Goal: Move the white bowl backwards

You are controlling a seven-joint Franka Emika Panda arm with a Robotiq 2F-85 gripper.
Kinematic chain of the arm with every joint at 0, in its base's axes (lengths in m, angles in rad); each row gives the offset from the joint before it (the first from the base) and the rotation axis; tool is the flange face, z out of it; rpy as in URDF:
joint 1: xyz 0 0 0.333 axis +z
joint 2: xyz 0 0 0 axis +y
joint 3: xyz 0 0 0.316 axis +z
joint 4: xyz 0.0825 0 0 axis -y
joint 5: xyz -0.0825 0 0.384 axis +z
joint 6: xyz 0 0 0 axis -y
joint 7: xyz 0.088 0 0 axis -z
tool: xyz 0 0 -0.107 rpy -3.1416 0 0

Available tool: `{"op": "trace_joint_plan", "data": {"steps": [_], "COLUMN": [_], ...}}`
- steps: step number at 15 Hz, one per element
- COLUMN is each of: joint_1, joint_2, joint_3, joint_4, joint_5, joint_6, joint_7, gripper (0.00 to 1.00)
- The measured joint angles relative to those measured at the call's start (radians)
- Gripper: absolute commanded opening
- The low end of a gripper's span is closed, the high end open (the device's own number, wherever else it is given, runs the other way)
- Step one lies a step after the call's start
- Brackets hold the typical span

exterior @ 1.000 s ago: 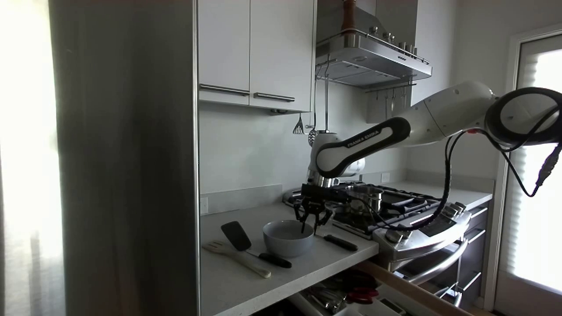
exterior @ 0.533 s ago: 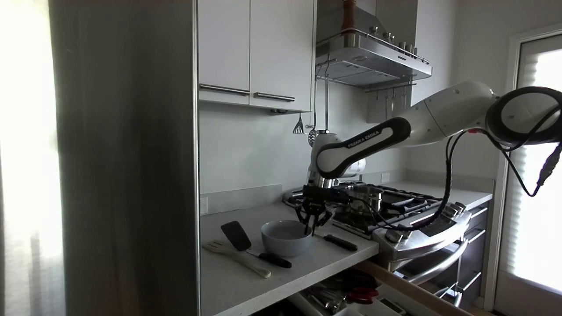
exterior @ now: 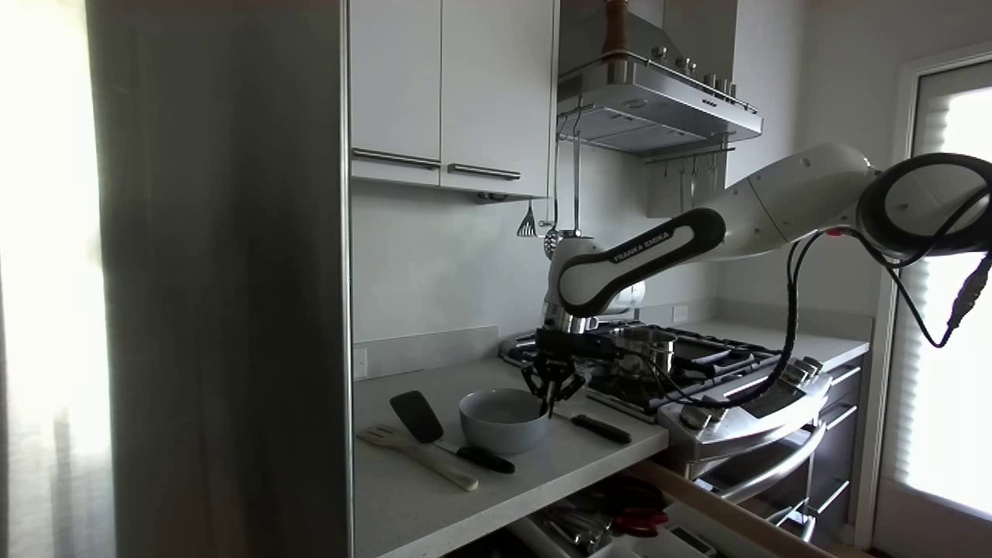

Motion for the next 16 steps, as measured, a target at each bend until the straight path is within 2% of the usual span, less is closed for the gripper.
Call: {"op": "trace_joint_plan", "data": {"steps": [6,16], "joint_1": [0.004,0.004], "joint_2": [0.000,-0.011], "joint_3": [0.000,-0.013], "joint_4": [-0.003,-0.009], "joint_5": [0.000,0.000], "joint_6": [0.001,0.001], "joint_7": [-0.011,-0.009], "gripper": [0.02,0.02]}}
